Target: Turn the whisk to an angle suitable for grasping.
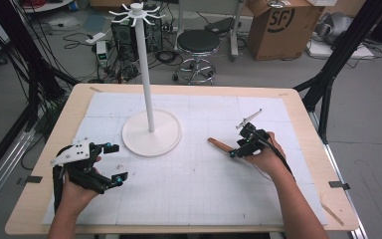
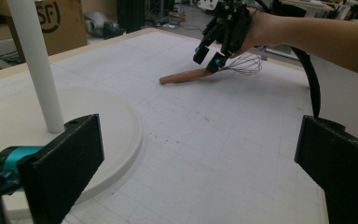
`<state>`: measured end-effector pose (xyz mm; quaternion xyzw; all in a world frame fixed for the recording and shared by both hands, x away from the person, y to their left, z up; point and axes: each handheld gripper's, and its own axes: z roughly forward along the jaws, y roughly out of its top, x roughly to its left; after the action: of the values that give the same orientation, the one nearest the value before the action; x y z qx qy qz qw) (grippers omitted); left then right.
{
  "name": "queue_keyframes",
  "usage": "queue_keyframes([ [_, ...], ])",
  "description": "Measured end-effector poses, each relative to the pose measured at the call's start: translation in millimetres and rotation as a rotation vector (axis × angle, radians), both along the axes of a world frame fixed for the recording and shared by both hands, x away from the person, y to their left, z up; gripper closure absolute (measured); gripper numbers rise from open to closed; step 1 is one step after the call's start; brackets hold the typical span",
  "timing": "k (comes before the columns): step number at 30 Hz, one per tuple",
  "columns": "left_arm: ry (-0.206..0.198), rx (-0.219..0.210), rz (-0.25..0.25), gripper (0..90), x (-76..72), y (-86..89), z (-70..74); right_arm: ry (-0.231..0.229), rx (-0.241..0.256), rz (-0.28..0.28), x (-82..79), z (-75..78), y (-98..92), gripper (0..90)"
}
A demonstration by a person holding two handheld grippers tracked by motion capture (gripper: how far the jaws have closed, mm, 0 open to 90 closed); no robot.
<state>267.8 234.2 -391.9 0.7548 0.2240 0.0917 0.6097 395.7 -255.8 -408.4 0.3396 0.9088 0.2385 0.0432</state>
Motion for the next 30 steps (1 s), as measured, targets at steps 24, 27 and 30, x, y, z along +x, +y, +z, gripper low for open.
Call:
queue_keyframes([
  [24,-0.002,0.001,0.002,1.8,-0.2,0.9,0.2,0.054,-0.133,0.047,-7.0,-8.5,15.1,67.5],
  [27,-0.001,-0.001,0.004,1.8,-0.4,0.9,0.2,0.048,-0.144,0.048,-7.1,-8.5,15.7,68.1],
  [30,-0.001,-0.004,0.006,1.8,-0.7,1.3,0.4,0.037,-0.153,0.051,-9.1,-8.1,17.6,69.0],
])
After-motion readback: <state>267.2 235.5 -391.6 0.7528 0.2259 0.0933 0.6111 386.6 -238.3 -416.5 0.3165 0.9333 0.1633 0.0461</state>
